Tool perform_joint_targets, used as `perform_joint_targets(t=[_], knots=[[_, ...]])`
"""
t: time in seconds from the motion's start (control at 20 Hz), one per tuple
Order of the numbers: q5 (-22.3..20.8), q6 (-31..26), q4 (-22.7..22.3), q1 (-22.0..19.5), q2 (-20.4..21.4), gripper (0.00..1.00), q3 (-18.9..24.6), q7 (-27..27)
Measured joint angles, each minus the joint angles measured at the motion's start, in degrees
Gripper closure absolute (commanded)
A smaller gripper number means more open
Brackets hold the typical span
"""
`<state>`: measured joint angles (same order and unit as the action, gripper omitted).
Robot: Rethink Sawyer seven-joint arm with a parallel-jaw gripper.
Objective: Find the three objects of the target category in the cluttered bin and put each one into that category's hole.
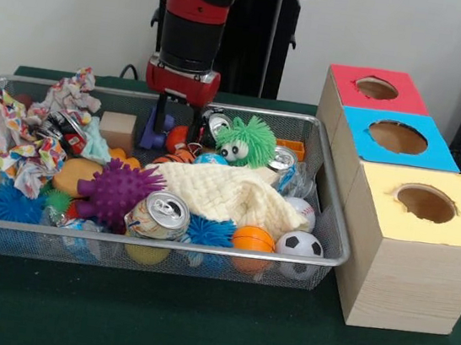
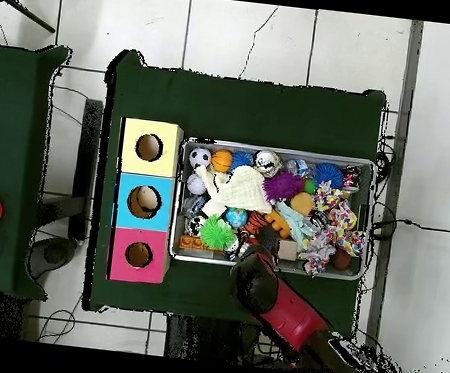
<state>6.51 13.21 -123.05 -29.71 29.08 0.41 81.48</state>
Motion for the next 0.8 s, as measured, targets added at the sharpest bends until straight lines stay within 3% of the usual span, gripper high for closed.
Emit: perform_joint_targets(t=[0.8], knots=[[0.5,4.2,0.0,-2.5,-3.3,0.00,2.3,4.1]])
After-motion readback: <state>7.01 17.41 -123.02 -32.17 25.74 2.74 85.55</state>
